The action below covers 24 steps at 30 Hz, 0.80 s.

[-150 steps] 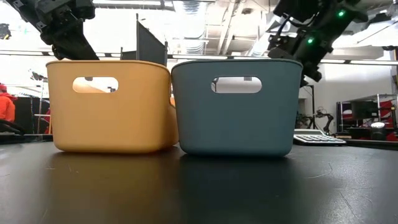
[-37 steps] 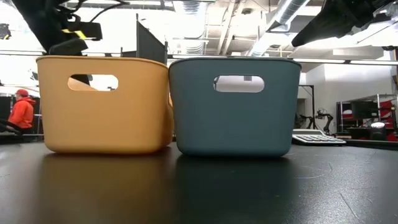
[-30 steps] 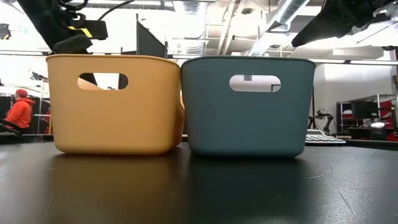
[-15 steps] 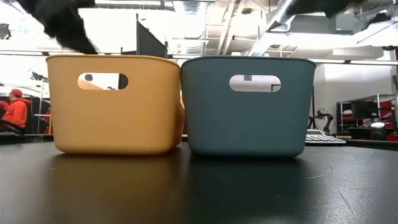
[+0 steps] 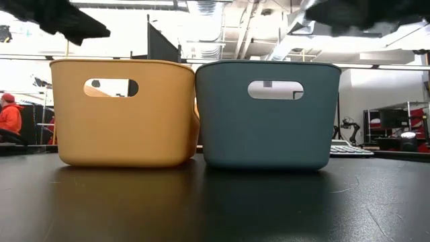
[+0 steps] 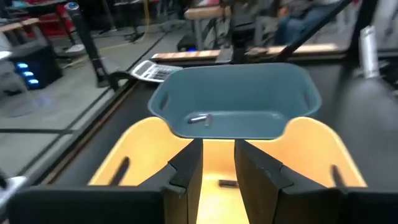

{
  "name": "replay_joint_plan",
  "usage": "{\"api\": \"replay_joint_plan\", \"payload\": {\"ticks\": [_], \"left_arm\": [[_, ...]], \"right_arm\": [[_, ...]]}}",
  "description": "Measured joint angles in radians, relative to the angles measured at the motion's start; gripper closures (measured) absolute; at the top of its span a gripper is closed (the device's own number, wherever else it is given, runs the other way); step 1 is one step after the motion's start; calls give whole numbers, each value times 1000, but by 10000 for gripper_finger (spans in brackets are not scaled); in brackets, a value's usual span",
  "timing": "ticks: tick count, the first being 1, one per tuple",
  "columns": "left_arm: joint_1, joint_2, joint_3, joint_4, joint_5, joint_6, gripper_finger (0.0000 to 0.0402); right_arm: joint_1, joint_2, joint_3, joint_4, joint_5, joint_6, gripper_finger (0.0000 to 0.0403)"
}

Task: Sort batteries
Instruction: Return to home position

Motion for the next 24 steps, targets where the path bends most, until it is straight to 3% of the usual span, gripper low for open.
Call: {"api": "replay_joint_plan", "payload": {"ticks": [5, 14, 21, 24], "left_arm": [[3, -200, -110, 27, 97, 38, 315], [8, -458, -203, 10, 114, 57, 315], [25, -443, -258, 42, 117, 11, 339], [45, -432, -300, 122, 160, 24, 362]], "right_arm": [[-11, -299, -194, -6, -13, 1, 403], [-11, -696, -359, -202, -12, 24, 403], [-11, -929, -417, -353, -46, 40, 403], [-12, -939, -412, -361, -85, 30, 403]]}}
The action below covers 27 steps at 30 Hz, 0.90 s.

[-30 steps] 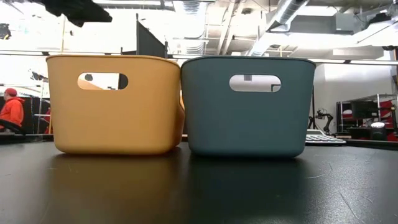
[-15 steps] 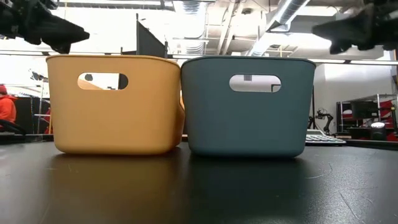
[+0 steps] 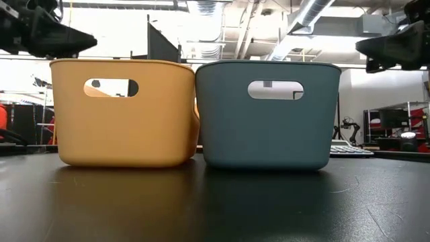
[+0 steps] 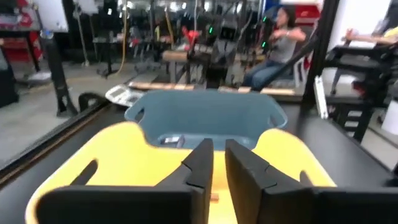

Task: Sort batteries
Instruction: Return to home position

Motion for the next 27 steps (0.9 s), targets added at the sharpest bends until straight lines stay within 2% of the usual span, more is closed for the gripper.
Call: {"api": "replay_joint_plan", "payload": {"ticks": [4, 6, 11, 17, 23, 27], "left_arm": [[39, 0, -44, 66, 78, 25, 390], [65, -1, -72, 98, 130, 17, 398], [140, -2, -130, 174, 226, -13, 399], [209, -1, -143, 167, 306, -13, 400], [250, -1, -145, 163, 340, 2, 400], [251, -1, -146, 162, 350, 35, 400]], "right_arm": [[-19, -2, 1, -19, -35, 18, 403], [-40, 0, 1, -27, -91, 23, 403], [-115, -1, 1, -38, -160, 35, 403], [-206, -1, 1, -58, -280, 76, 403], [-256, -1, 1, -59, -285, 83, 403], [-261, -1, 0, -60, -286, 202, 403]]}}
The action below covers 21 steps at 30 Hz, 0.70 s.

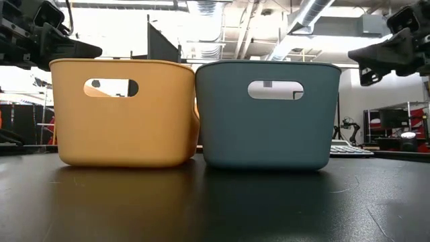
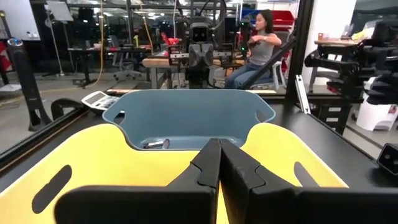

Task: Sort batteries
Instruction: Return to home position

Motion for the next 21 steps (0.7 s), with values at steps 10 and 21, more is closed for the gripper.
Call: {"api": "replay_joint_plan", "payload": {"ticks": [10, 21], "left_arm": [[0, 0, -1, -1, 2, 36, 400], [0, 0, -1, -2, 1, 19, 400]], "right_arm": [[3, 0, -1, 1, -4, 110, 403], [3, 0, -1, 1, -4, 110, 403]]}}
